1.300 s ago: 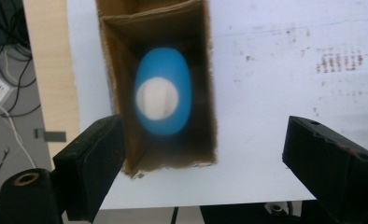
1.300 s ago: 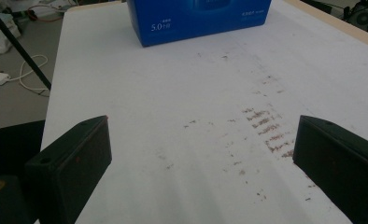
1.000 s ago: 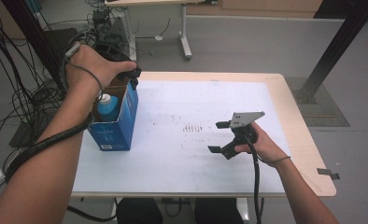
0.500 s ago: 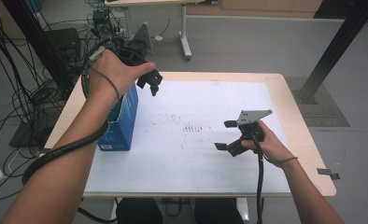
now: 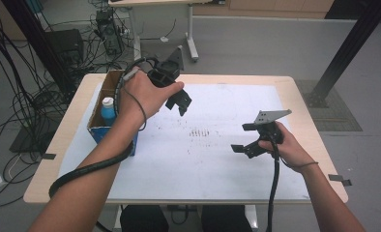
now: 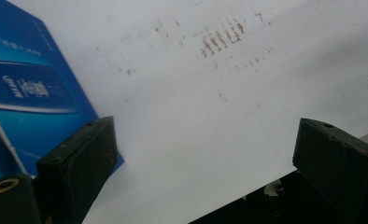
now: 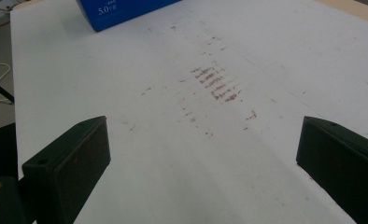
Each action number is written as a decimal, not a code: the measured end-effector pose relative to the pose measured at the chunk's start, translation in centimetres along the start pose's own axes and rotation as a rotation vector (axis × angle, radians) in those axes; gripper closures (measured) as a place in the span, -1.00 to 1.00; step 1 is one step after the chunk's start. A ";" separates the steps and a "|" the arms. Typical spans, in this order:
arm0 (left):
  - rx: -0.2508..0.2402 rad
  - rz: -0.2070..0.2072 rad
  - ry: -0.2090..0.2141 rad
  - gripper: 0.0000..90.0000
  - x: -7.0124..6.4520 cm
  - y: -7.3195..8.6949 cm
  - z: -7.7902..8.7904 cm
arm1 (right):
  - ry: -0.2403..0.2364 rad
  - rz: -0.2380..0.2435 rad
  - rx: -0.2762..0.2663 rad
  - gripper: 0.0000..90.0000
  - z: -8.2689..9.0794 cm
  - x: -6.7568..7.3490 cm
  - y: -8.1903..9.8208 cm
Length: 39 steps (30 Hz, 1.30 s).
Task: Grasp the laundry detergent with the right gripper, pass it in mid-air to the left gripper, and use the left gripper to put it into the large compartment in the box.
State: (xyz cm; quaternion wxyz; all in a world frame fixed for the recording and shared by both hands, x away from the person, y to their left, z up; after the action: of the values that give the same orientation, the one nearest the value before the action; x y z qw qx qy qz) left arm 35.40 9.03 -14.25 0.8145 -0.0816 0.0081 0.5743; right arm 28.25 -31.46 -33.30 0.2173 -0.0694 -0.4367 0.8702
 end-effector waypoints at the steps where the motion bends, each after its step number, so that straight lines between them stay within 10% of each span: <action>1: 0.002 -0.011 0.005 -0.84 -0.3 0.0 -0.3 | 0.000 -0.009 0.004 -0.94 0.1 -0.1 0.0; 29: 0.084 -0.128 0.039 -0.83 -4.3 0.7 -8.9 | 0.056 -0.110 0.089 -0.94 2.0 -1.7 0.0; 39: 0.094 -0.130 0.051 -0.83 -4.4 0.7 -9.6 | 0.062 -0.114 0.093 -0.94 2.2 -1.9 0.0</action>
State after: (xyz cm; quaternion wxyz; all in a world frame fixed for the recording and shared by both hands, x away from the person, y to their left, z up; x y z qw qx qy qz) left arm 34.06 3.79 -23.36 0.8526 -0.0584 0.0505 0.5168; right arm 29.27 -33.88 -32.07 0.2830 -0.0614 -0.3919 0.8732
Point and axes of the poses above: each handheld gripper's, and its own axes: z roughly backward along the jaws, y roughly out of its underside, x roughly to its left, the point moved 3 cm from there along -z, roughly forward along the jaws, and after that the axes turned 7 degrees about z, right-handed, at the moved point
